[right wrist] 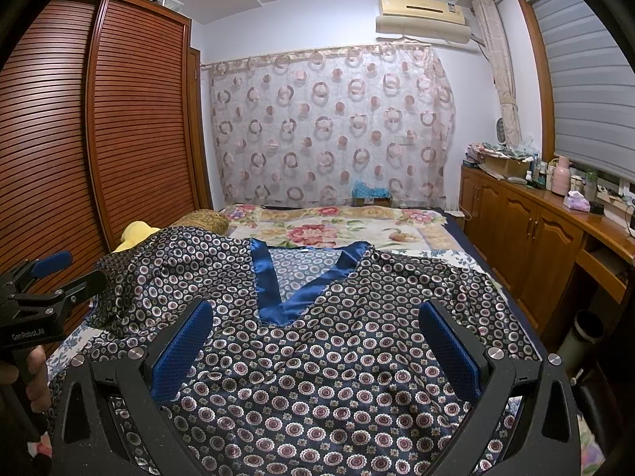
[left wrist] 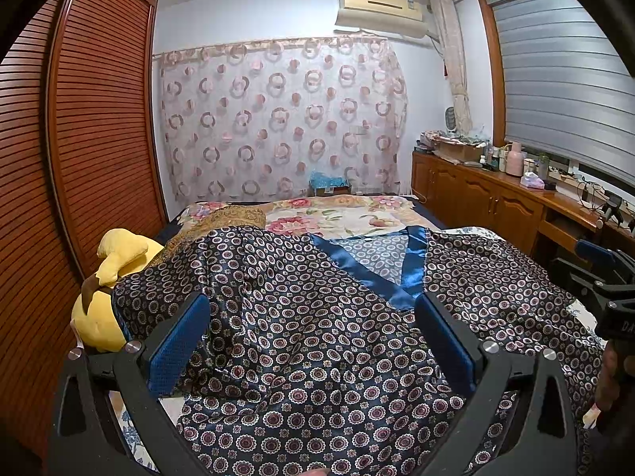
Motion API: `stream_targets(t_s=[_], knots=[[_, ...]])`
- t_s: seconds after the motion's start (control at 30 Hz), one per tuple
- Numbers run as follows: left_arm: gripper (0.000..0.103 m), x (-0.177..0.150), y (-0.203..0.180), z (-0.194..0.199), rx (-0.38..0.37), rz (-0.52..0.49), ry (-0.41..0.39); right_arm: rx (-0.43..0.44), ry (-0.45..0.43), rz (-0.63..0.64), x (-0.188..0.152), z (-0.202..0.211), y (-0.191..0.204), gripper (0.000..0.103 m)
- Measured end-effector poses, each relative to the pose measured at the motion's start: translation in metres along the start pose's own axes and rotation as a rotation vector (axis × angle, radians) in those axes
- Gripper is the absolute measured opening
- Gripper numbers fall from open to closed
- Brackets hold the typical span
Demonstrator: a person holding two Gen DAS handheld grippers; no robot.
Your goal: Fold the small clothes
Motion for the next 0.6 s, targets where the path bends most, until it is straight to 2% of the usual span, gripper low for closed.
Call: stream_targets(t_s=[0.6], knots=[[0.103, 0.0, -0.0042, 0.0025, -0.001, 0.001, 0.005, 0.007, 0.004, 0.002, 0.0011, -0.0021, 0.0027, 0.103]])
Point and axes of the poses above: each gripper's, at about its wrist camera, not at the fingertips, and z roughly against the way its jaws point, y to its left, x to its top, the point moved 1 cm from there along -z, roughly the way its jaws point, and after that the axes turned 12 degrees about y, right-handed, at the moved point
